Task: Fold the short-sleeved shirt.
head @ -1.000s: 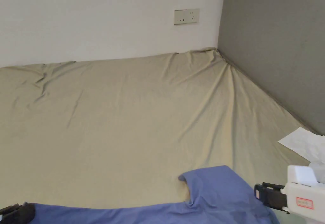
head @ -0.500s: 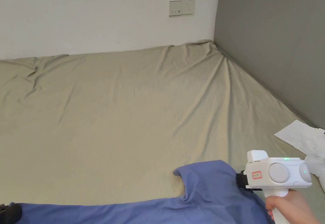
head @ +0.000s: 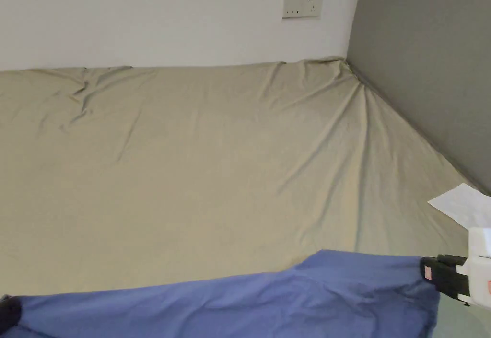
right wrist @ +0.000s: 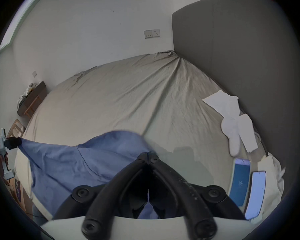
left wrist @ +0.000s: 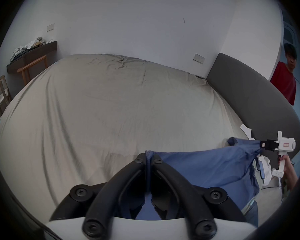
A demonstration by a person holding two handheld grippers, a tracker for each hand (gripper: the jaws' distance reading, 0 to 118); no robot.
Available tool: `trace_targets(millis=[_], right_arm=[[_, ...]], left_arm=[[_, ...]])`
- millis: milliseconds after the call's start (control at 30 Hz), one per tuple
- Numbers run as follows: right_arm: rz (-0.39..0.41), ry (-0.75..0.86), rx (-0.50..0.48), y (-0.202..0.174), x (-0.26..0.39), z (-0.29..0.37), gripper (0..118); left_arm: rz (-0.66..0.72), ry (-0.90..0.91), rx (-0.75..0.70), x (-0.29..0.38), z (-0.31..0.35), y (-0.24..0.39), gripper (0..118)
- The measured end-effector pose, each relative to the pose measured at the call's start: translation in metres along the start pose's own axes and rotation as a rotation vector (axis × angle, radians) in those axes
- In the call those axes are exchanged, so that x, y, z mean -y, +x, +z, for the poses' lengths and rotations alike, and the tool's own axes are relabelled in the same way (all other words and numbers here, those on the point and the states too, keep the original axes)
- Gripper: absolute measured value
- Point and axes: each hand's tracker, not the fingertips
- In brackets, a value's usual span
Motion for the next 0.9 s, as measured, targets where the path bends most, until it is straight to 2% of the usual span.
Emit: trace_targets(millis=[67, 167, 267, 367, 500, 533, 700, 767, 867, 900], right_arm=[[-0.009, -0.007, -0.012, 0.003, 0.013, 0.026, 1], [0.023, -0.062, -0.022, -0.001, 0.038, 0.059, 1], [0.044, -0.146, 0.010, -0.001, 0.070, 0.079, 1], [0.024, -0.254, 0.009, 0.007, 0.103, 0.082, 1], [0.023, -0.380, 0.037, 0.014, 0.145, 0.066, 1], [-0.002, -0.420, 0.017, 0.015, 0.154, 0.061, 1], [0.000, -0.424, 0.039, 0.019, 0.180, 0.047, 1], [0.036, -0.420, 0.049, 0.022, 0.184, 0.044, 1], [0.050, -0.409, 0.060, 0.020, 0.183, 0.044, 2], [0.044, -0.386, 0.069, 0.013, 0.178, 0.053, 16]], left_arm=[[0.019, -0.015, 0.006, 0.012, 0.019, -0.005, 4], [0.020, -0.064, -0.021, 0.035, 0.043, -0.012, 4], [0.046, -0.147, -0.007, 0.063, 0.064, -0.015, 4], [0.026, -0.222, -0.022, 0.089, 0.075, -0.015, 3], [0.092, -0.325, -0.024, 0.126, 0.067, -0.027, 3], [0.097, -0.367, -0.013, 0.133, 0.061, -0.031, 3], [0.141, -0.448, -0.040, 0.167, 0.036, -0.051, 3], [0.124, -0.461, -0.045, 0.175, 0.027, -0.057, 3], [0.146, -0.440, -0.052, 0.175, 0.027, -0.059, 4], [0.151, -0.434, -0.046, 0.174, 0.027, -0.061, 8]])
